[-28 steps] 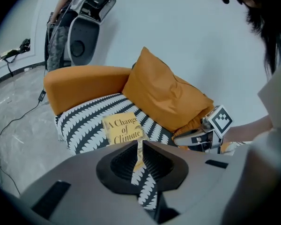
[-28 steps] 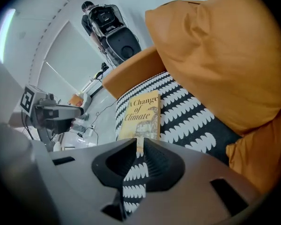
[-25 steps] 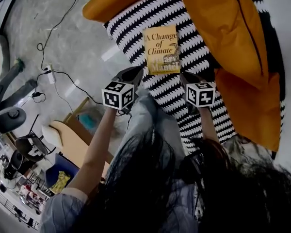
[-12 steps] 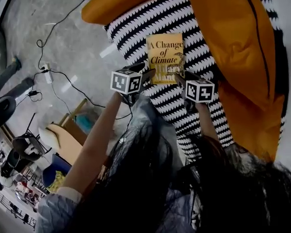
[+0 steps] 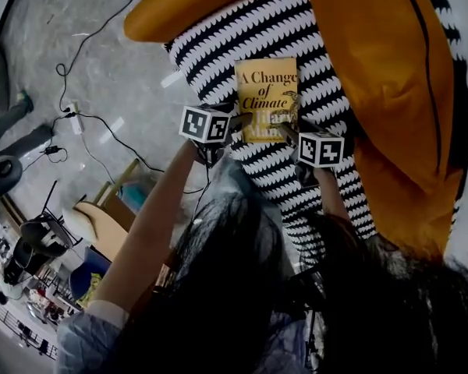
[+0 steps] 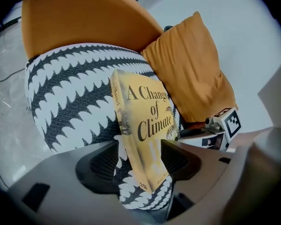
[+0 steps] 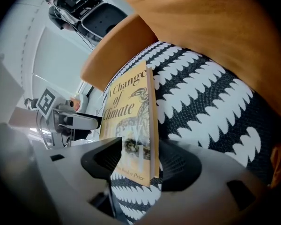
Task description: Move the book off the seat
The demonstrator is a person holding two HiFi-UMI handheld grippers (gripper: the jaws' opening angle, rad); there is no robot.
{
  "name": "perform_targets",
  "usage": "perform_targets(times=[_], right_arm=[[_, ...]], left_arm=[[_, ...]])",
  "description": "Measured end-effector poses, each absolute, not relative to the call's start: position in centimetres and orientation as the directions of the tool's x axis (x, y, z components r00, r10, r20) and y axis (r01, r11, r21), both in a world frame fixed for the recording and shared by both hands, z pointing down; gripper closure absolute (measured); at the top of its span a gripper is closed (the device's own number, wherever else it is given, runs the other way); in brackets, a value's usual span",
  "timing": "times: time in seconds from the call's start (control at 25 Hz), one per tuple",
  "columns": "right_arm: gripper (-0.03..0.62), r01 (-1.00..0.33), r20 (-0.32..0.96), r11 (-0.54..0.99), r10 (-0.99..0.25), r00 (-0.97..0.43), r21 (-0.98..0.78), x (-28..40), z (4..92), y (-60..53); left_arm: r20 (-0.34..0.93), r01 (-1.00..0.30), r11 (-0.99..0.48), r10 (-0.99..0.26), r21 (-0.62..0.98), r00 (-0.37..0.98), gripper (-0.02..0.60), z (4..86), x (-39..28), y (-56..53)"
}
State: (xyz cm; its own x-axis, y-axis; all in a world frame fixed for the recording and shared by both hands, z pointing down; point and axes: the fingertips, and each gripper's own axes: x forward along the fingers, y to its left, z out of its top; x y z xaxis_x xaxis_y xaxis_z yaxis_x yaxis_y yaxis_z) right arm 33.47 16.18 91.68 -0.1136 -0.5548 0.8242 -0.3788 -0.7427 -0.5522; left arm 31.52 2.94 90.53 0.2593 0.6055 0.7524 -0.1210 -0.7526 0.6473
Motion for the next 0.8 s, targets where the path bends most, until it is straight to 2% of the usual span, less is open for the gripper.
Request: perform_targets(times=[0.16, 0.44, 0.52, 0.8], right_arm=[[0.357, -0.375, 0.825, -0.743, -0.551, -0.129, -0.555, 33.6, 92.3, 16.0], [0.358, -0.356, 0.824, -0.752, -0.556, -0.107, -0.554, 33.5, 92.3, 15.9], [0.395, -0.36, 0.82, -0.747, -0.564, -0.104, -0.559, 33.3, 92.1, 15.7], [0.408, -0.33, 0.808, -0.753, -0.587, -0.056, -0.569, 33.5, 90.1, 16.1]], left_arm=[[0.747, -0.118, -0.747, 0.614, 0.654, 0.253, 0.307, 91.4, 32.1, 4.0], [0.759, -0.22, -0.737, 0.557, 0.639, 0.337, 0.304, 92.2, 32.5, 3.9], [0.761, -0.238, -0.734, 0.544, 0.636, 0.353, 0.304, 92.1, 32.5, 3.8], [0.738, -0.257, -0.704, 0.554, 0.662, 0.386, 0.305, 90.8, 32.6, 3.9]])
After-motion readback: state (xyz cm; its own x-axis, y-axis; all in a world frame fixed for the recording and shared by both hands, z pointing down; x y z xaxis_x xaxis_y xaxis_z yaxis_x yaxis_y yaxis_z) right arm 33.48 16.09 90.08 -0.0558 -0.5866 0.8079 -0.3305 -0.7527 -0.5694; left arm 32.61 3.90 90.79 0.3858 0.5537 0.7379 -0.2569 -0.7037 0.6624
